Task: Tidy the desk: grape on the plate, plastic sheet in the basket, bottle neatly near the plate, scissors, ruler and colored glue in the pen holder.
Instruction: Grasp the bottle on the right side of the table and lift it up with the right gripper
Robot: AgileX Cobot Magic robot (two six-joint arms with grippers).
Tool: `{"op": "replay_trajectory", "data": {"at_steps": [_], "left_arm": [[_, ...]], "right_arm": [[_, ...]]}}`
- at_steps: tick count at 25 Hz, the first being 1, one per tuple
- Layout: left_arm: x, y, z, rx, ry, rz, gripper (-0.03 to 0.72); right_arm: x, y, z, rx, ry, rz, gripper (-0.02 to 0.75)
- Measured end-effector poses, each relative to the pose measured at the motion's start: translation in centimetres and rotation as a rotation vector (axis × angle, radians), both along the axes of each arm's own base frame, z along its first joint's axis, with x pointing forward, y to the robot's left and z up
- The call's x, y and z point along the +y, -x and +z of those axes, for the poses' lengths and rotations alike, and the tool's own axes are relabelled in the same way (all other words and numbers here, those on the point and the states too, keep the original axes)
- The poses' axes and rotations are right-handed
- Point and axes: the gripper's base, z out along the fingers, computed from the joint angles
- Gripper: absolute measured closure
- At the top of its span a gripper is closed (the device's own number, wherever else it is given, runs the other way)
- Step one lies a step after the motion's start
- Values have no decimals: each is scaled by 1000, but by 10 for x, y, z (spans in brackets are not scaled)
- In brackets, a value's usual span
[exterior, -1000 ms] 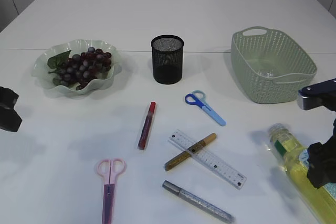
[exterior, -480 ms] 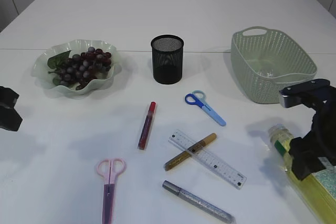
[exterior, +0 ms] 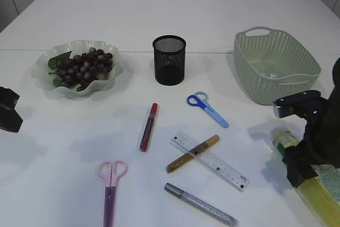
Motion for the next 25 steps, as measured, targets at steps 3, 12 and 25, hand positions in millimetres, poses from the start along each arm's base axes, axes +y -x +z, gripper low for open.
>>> {"op": "replay_trajectory", "data": {"at_steps": [3, 12, 25], "left_arm": [[0, 0, 0, 0, 0, 0, 379], [0, 0, 0, 0, 0, 0, 379], [0, 0, 0, 0, 0, 0, 379]], "right_arm": [[0, 0, 0, -4, -1, 0, 125], [0, -1, 1, -11, -2, 0, 259], [3, 7, 36, -104, -63, -45, 279]]}}
